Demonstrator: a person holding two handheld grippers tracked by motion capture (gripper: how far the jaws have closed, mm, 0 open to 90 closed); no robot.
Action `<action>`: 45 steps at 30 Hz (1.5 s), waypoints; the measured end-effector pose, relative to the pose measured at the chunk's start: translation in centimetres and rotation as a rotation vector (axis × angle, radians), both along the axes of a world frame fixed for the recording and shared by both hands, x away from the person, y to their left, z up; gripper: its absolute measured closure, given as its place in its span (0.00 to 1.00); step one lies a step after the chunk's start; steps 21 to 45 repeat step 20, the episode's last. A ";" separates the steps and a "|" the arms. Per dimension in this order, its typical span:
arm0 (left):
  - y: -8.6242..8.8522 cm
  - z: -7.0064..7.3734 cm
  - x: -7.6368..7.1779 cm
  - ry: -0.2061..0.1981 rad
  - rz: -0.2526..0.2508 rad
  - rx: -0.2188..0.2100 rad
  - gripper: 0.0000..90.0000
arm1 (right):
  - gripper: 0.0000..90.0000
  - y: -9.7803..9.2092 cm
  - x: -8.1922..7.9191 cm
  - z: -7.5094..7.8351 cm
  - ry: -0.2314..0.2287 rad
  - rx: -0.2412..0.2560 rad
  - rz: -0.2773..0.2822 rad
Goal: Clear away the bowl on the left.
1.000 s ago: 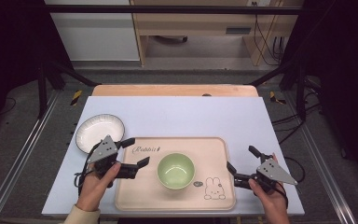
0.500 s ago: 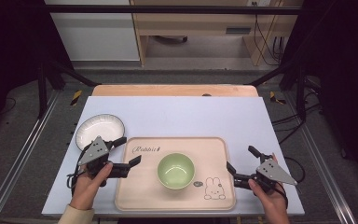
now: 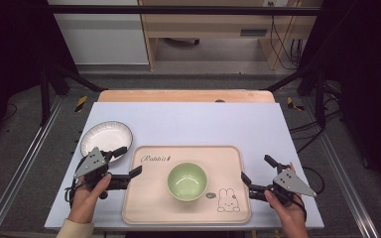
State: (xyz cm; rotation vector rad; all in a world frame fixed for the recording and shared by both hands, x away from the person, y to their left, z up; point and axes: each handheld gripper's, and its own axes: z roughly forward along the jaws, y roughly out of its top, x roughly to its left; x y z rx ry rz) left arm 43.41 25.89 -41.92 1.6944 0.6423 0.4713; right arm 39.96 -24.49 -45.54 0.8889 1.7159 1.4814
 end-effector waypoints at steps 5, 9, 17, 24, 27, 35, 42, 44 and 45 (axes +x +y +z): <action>1.2 -0.9 0.0 -0.016 -0.001 -0.026 0.14 | 0.04 0.0 0.0 0.0 -0.001 0.002 -0.001; 2.0 -1.6 -0.2 -0.031 0.002 -0.056 0.13 | 0.04 0.0 0.0 0.0 0.001 -0.001 0.000; 2.6 -3.2 -0.2 -0.004 0.011 -0.035 0.12 | 0.04 0.0 0.0 0.0 -0.001 -0.002 0.001; 2.2 -3.4 -0.1 0.018 0.009 -0.026 0.12 | 0.04 0.0 0.0 0.0 0.000 -0.001 0.001; 2.2 -3.4 -0.1 0.018 0.009 -0.026 0.12 | 0.04 0.0 0.0 0.0 0.000 -0.001 0.001; 2.2 -3.4 -0.1 0.018 0.009 -0.026 0.12 | 0.04 0.0 0.0 0.0 0.000 -0.001 0.001; 2.2 -3.4 -0.1 0.018 0.009 -0.026 0.12 | 0.04 0.0 0.0 0.0 0.000 -0.001 0.001; 2.2 -3.4 -0.1 0.018 0.009 -0.026 0.12 | 0.04 0.0 0.0 0.0 0.000 -0.001 0.001; 2.2 -3.4 -0.1 0.018 0.009 -0.026 0.12 | 0.04 0.0 0.0 0.0 0.000 -0.001 0.001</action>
